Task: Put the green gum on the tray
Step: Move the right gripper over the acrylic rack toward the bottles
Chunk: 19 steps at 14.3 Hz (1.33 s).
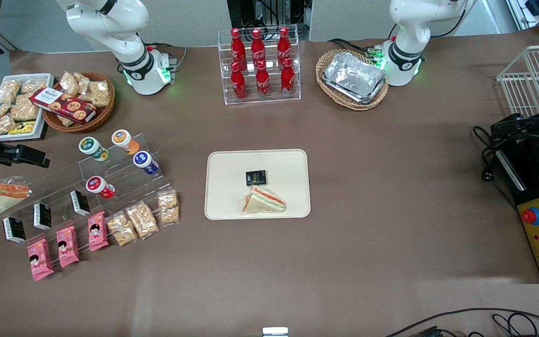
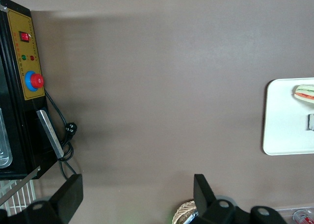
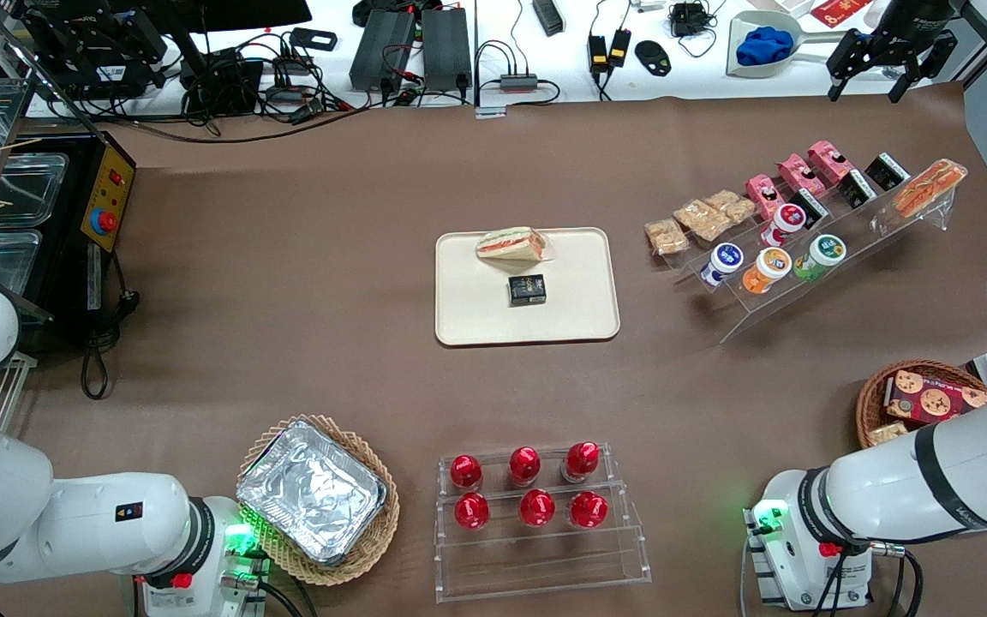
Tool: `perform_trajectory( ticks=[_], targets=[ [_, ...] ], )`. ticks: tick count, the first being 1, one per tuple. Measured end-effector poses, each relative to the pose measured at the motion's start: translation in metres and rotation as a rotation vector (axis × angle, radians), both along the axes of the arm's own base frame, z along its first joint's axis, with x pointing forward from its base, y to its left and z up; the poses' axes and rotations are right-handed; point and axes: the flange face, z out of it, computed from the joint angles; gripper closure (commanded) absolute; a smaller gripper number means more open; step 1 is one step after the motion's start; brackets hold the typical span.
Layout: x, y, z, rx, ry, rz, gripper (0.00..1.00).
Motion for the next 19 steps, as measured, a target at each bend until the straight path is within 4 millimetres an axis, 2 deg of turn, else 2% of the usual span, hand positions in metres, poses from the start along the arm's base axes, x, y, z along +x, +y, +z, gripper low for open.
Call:
perform_trajectory(
  ticks=[10,15,19],
  targets=[
    [-0.001,0.001,0.003,0.002,0.001,0.001,0.00],
    [-0.013,0.005,0.005,0.011,0.068,0.009,0.00],
    [-0.023,0.015,0.018,0.014,0.063,0.017,0.00]
  ],
)
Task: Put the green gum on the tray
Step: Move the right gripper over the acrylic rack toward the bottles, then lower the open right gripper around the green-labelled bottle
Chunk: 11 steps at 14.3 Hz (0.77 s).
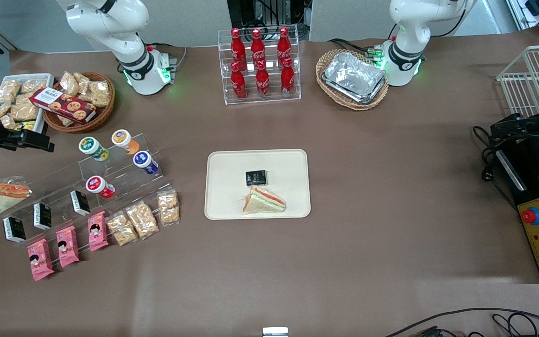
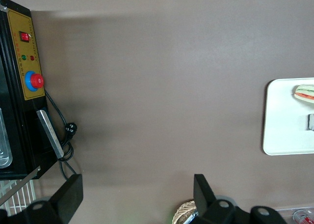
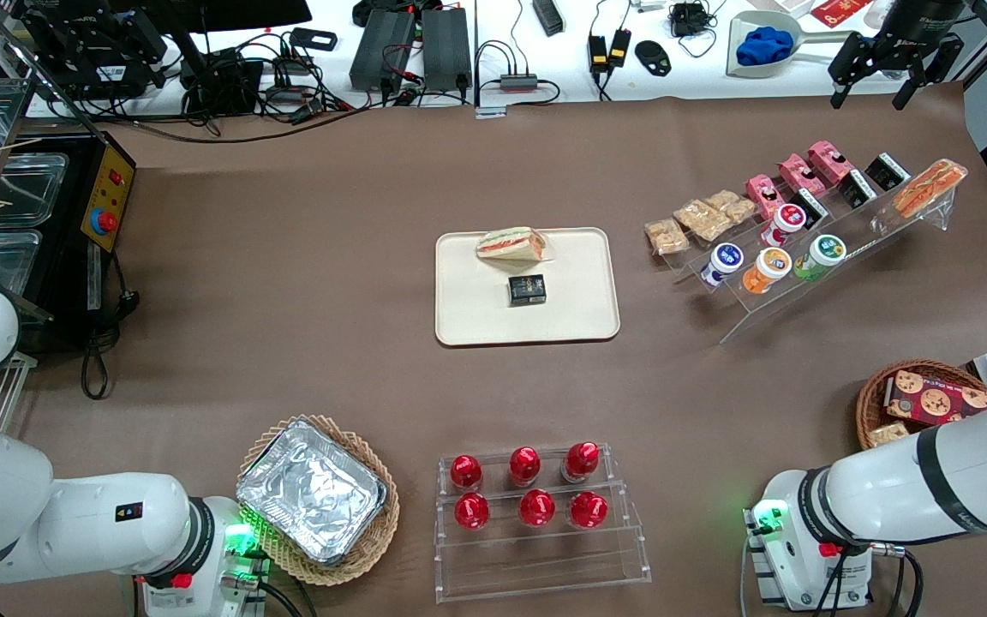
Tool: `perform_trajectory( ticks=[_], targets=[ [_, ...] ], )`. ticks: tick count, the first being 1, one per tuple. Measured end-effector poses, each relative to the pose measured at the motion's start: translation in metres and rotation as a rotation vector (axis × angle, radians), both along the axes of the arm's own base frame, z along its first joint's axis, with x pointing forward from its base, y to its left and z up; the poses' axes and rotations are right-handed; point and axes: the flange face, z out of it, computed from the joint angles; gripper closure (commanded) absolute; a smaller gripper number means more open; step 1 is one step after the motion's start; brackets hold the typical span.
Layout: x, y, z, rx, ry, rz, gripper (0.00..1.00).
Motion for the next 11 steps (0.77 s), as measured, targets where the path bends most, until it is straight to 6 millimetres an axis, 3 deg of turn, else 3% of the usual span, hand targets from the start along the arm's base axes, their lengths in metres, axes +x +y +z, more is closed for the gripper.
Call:
perform_trajectory(
  ticks=[5,8,11],
  targets=[
    [-0.048,-0.005,0.002,0.023,-0.069,-0.007,0.00],
    [-0.081,-0.007,-0.017,0.039,-0.118,-0.009,0.00],
    [-0.098,-0.010,-0.045,0.047,-0.157,-0.007,0.00]
  ],
)
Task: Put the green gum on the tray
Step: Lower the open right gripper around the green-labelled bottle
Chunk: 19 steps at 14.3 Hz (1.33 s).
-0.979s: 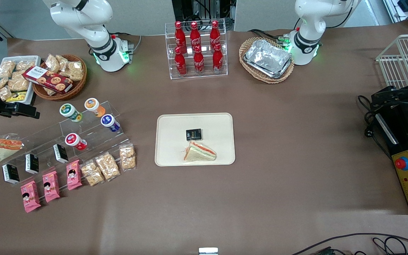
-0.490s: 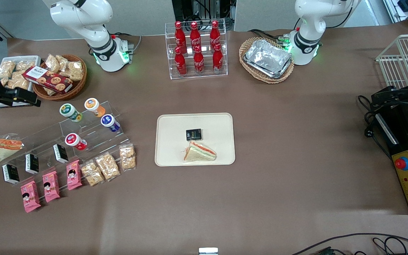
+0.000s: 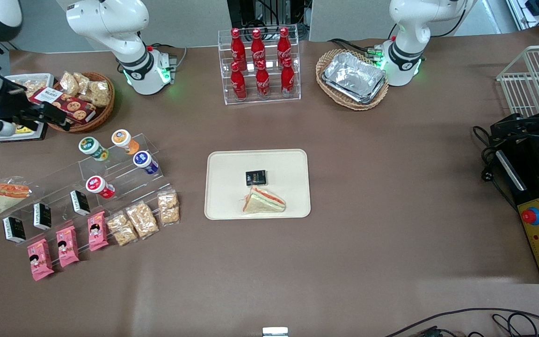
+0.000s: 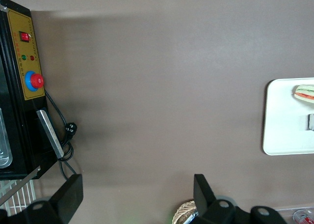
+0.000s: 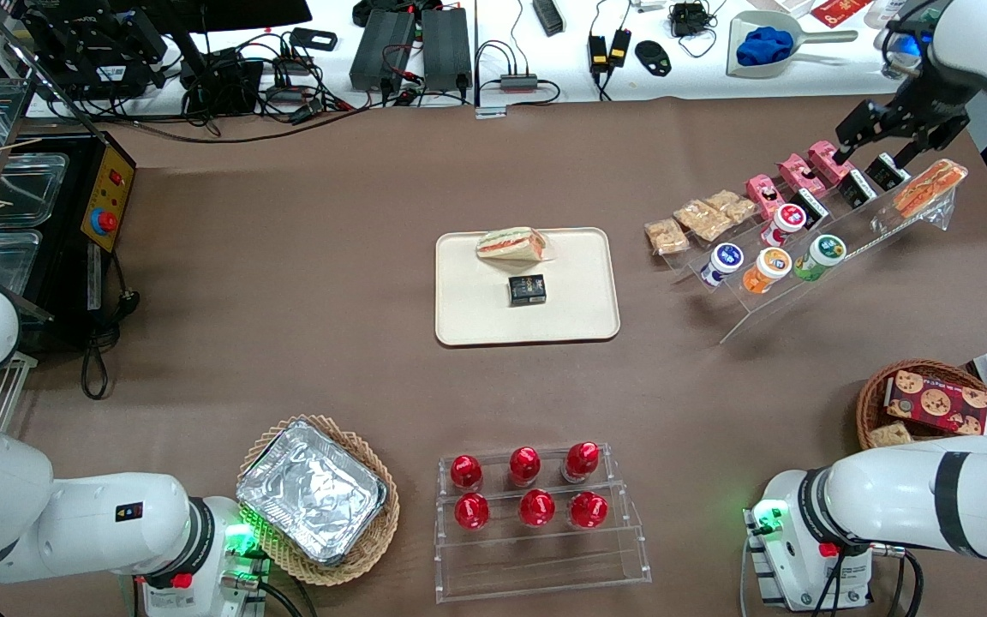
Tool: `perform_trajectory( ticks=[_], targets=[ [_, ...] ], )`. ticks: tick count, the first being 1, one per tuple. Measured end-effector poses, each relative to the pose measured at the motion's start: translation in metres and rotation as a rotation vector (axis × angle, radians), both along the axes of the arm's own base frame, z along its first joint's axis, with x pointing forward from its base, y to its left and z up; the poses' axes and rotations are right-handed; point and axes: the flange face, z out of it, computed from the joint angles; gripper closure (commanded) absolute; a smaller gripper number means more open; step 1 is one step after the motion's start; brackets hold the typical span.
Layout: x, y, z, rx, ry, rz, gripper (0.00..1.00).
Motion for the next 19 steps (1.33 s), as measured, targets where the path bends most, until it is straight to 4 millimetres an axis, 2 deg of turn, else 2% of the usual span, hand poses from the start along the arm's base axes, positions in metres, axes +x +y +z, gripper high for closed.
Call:
perform_trajectory(
  ticks=[4,6,12,17,19],
  targets=[
    [-0.009,-0.019,-0.061,0.004,-0.031,0.025,0.00],
    [-0.015,-0.026,-0.084,0.006,-0.024,0.033,0.00],
    [-0.029,-0.022,-0.128,0.004,0.000,0.043,0.00],
    [-0.040,-0.020,-0.157,-0.034,0.012,0.070,0.02],
    [-0.044,-0.019,-0.166,-0.031,0.026,0.072,0.06]
  ],
)
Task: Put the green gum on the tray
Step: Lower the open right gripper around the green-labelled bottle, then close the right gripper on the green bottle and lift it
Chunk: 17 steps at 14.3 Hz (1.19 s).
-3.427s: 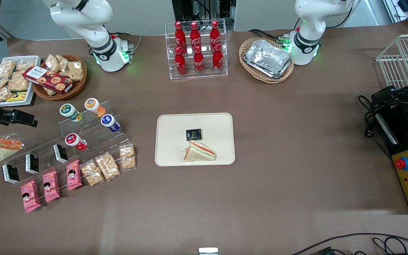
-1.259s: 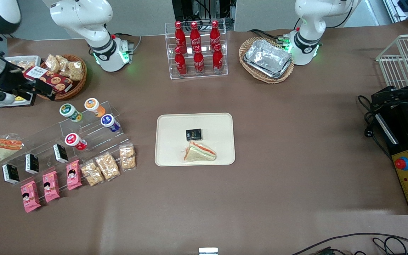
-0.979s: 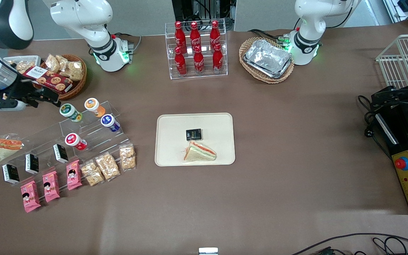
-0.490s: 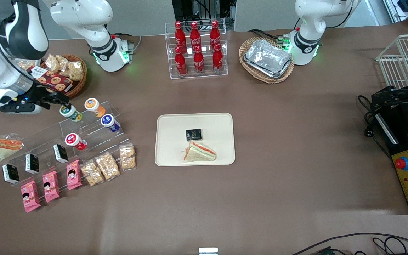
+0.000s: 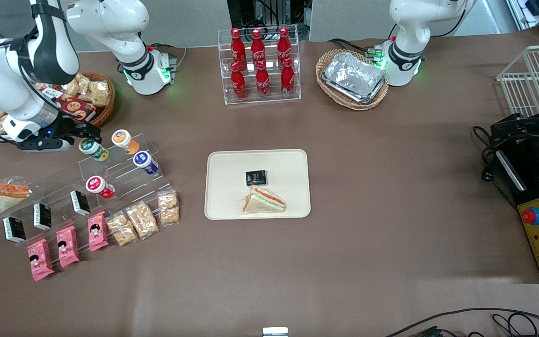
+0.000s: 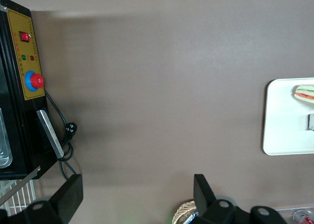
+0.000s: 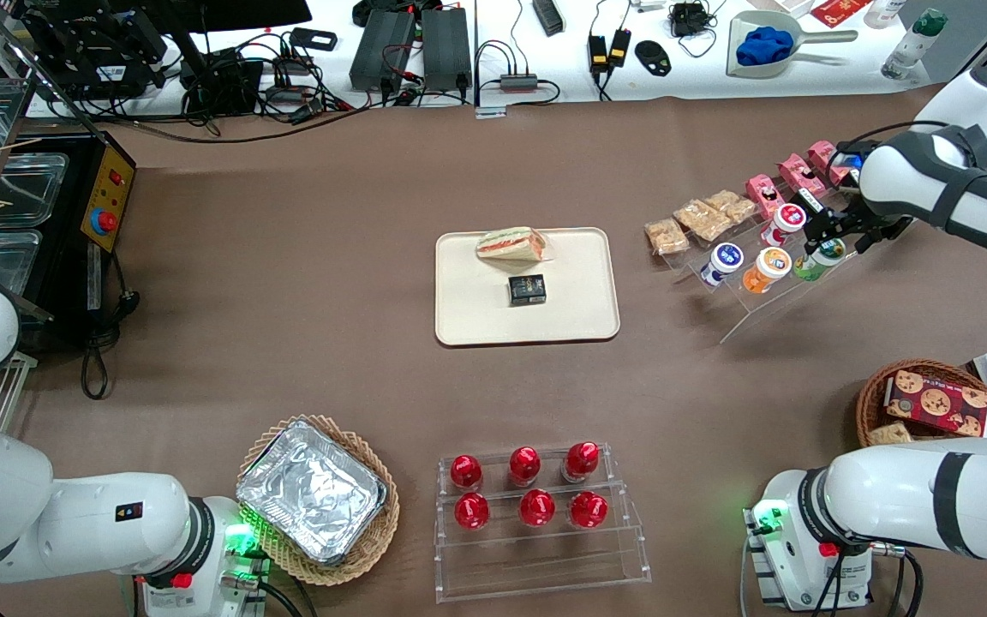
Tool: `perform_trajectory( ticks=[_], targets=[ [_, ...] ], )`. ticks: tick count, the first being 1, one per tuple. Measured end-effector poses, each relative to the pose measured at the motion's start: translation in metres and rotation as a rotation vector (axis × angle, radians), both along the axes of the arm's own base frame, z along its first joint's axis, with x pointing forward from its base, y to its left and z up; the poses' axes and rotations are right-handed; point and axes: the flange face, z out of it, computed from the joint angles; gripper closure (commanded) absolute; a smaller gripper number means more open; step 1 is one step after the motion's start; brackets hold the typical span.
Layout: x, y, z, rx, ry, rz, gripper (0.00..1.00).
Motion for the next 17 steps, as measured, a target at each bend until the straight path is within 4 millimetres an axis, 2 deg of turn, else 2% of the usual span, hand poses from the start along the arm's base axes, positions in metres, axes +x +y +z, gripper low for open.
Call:
perform_trajectory(
  ticks=[1,3,14,17],
  targets=[
    [-0.003,0.001,-0.006,0.000,0.002,0.001,0.14],
    [-0.007,0.002,-0.016,0.000,0.000,0.002,0.17],
    [-0.003,0.002,-0.014,-0.006,-0.043,0.002,0.18],
    [-0.002,0.002,-0.014,-0.007,-0.052,0.001,0.37]
  ],
)
